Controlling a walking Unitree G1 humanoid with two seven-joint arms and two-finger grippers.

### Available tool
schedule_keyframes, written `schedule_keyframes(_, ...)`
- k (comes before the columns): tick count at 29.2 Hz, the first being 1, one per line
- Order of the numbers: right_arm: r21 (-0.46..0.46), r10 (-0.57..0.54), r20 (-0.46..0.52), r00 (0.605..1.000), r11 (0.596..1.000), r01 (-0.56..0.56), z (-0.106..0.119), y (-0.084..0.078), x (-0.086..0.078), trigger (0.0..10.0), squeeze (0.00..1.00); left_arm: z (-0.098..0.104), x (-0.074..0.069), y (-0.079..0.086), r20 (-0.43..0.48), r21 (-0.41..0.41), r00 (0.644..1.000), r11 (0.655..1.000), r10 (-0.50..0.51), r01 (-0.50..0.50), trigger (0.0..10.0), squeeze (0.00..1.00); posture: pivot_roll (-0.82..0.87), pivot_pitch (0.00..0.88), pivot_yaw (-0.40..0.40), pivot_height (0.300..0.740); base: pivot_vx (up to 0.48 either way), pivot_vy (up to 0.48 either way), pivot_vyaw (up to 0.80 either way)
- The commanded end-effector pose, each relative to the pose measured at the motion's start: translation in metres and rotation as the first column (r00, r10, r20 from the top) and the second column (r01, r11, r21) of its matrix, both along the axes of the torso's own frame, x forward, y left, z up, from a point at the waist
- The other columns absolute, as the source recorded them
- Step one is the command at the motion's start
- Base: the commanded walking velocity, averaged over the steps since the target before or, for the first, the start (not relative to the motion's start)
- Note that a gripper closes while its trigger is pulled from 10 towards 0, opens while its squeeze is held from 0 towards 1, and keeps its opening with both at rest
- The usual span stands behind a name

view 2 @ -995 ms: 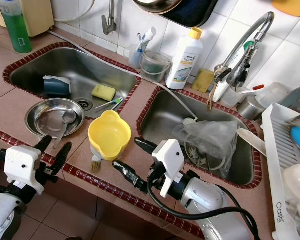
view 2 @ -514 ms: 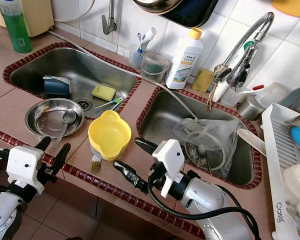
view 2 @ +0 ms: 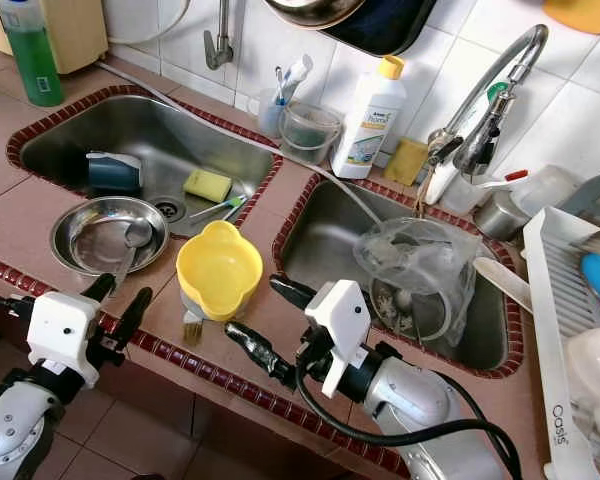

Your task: Kitchen organization

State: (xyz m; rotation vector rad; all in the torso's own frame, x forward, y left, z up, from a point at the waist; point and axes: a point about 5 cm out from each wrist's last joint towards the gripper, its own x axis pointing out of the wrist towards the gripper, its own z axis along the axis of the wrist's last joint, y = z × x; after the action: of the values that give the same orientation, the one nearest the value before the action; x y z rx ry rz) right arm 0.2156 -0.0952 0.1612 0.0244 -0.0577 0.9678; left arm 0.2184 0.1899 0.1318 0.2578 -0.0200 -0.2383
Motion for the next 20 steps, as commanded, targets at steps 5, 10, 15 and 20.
schedule_keyframes(5,-0.010,-0.026,-0.001,1.000,1.000,0.026,0.0015,-0.0070,-0.0003,10.0,0.00,-0.0025,0.0007,-0.0049,-0.009,-0.001,1.000,1.000,-0.016,0.016,10.0,0.00,0.14,0.099,-0.186,0.740,0.000,0.000,0.00)
schedule_keyframes(10,-0.005,-0.035,-0.001,0.999,0.999,0.035,0.0018,-0.0066,0.0001,10.0,0.00,-0.0004,0.0043,-0.0040,0.001,-0.002,1.000,1.000,0.003,-0.003,10.0,0.00,0.13,0.096,-0.182,0.740,0.000,0.000,0.00)
schedule_keyframes(15,-0.005,-0.039,-0.003,0.999,0.999,0.039,0.0014,-0.0075,0.0000,10.0,0.00,-0.0010,0.0043,-0.0015,0.002,-0.008,1.000,1.000,0.020,-0.020,10.0,0.00,0.13,0.096,-0.182,0.740,0.000,0.000,0.00)
schedule_keyframes(20,-0.007,-0.040,-0.005,0.999,0.999,0.040,0.0015,-0.0080,-0.0004,10.0,0.00,-0.0011,0.0034,-0.0002,-0.003,-0.005,1.000,1.000,0.025,-0.025,10.0,0.00,0.13,0.102,-0.183,0.740,0.000,0.000,0.00)
